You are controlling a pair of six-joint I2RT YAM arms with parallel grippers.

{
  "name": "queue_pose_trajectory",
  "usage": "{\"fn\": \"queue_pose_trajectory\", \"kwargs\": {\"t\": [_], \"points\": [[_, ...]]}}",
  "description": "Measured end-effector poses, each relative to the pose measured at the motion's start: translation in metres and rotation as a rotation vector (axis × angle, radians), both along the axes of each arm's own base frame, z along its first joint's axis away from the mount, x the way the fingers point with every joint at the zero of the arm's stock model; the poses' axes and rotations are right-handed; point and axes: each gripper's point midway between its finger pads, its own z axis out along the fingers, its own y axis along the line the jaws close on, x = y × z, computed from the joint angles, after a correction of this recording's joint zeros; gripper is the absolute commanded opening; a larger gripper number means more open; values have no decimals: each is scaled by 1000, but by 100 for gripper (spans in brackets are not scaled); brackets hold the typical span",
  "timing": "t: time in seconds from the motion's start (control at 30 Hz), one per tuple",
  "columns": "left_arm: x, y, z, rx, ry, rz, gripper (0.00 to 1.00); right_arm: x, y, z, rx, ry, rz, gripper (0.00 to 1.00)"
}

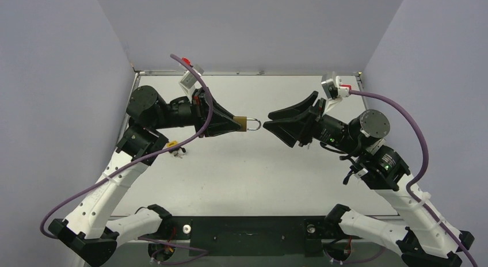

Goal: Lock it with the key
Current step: Lock the lock.

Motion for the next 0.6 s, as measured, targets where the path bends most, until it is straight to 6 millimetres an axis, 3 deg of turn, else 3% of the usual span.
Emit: {"fn": "queue_pose_trajectory", "kwargs": {"t": [0.27, 0.6], "points": [[-2, 2, -2, 9, 14, 5, 0, 5, 18, -16, -45, 30, 27, 31], [-2, 2, -3, 14, 22, 9, 0, 6, 23, -22, -63, 42, 30, 4]]}}
